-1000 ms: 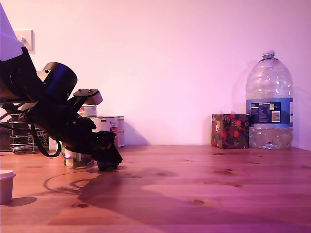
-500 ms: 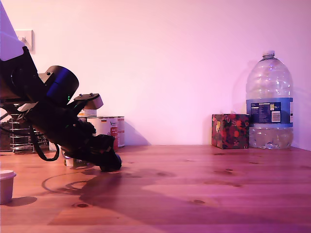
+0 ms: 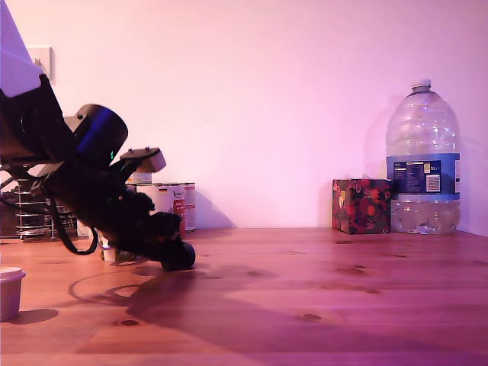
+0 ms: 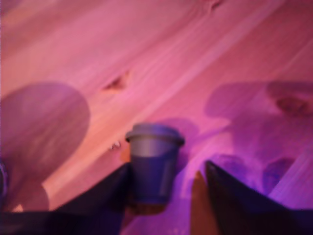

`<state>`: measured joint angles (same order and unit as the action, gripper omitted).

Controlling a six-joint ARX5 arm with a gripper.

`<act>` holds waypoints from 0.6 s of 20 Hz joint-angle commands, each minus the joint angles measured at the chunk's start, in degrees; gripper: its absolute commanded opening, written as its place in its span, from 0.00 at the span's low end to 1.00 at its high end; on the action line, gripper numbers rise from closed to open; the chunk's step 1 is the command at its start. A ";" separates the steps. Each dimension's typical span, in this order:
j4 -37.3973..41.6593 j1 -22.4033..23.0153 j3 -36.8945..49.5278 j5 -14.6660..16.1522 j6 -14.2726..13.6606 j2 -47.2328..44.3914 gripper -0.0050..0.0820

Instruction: Pick up the coffee capsules from the table one by one and drop them inside the nearest coffee cup

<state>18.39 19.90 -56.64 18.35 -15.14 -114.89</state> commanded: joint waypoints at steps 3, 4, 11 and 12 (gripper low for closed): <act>0.44 0.48 0.17 0.28 0.59 -1.81 0.22; 0.46 0.48 0.17 0.28 0.70 -1.81 0.19; 3.39 0.48 0.17 2.03 0.15 -1.79 0.14; 4.39 0.46 0.17 3.45 0.13 -1.77 0.14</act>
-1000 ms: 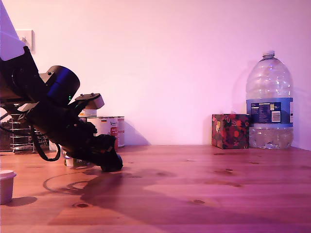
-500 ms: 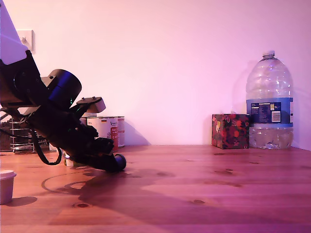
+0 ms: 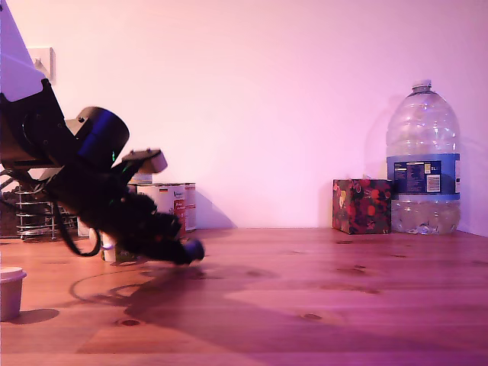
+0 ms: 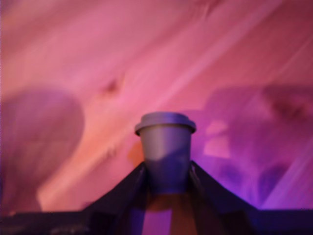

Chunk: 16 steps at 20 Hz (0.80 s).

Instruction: Pick up the coffee capsules from the table one by one and drop them inside the nearest coffee cup

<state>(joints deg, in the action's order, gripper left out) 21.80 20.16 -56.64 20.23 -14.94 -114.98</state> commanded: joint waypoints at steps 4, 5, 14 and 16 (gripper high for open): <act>4.15 0.20 0.20 4.87 -0.02 -1.29 0.14; 4.61 0.22 0.22 4.87 -0.02 -0.94 0.14; 16.50 -1.11 8.28 2.80 2.43 8.87 0.15; 18.60 -2.08 9.92 1.51 2.95 10.36 0.15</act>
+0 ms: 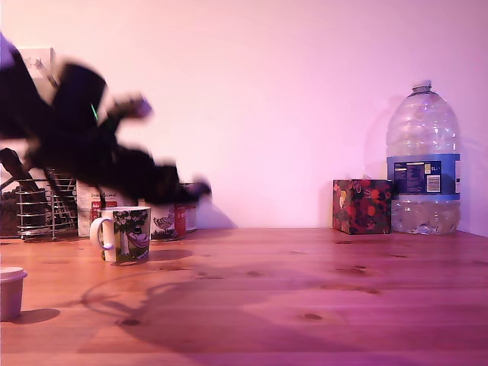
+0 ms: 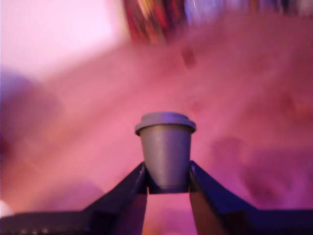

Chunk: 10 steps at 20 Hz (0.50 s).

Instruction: Pick up the coffee capsules from the table one by one and drop them inside the nearest coffee cup

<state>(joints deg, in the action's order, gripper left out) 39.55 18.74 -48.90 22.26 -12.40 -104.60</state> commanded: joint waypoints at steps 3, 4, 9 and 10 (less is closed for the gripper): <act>6.01 -2.67 4.87 -3.48 1.25 0.85 0.15; 7.52 -3.43 5.68 -4.31 2.14 1.16 0.15; 12.55 -6.01 9.29 -10.56 3.50 4.00 0.15; 12.55 -6.49 9.46 -11.21 3.65 4.22 0.15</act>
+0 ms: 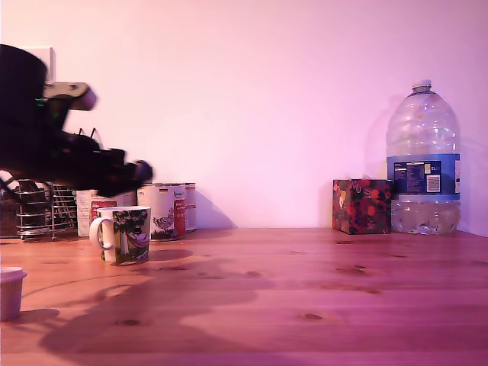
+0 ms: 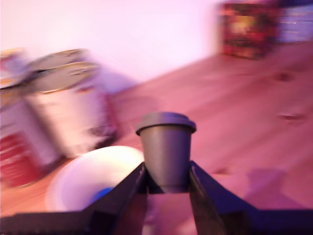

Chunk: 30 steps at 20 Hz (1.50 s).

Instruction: Pick up the coffee capsules from the table one by one and drop them inside the nearest coffee cup

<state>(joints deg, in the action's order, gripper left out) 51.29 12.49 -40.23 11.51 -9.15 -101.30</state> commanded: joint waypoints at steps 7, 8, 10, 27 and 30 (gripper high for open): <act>-1.55 -1.36 0.63 -3.02 1.75 0.92 0.15; -2.89 -1.38 0.09 -3.04 1.70 0.92 0.15; -6.29 -1.51 -2.16 -2.99 1.66 0.92 0.15; -51.32 -2.38 -26.27 -3.26 1.16 -0.81 0.15; -51.95 -2.84 -27.52 -3.93 1.07 -2.14 0.15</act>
<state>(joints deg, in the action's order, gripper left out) -0.64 9.96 -67.40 7.88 -7.84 -101.01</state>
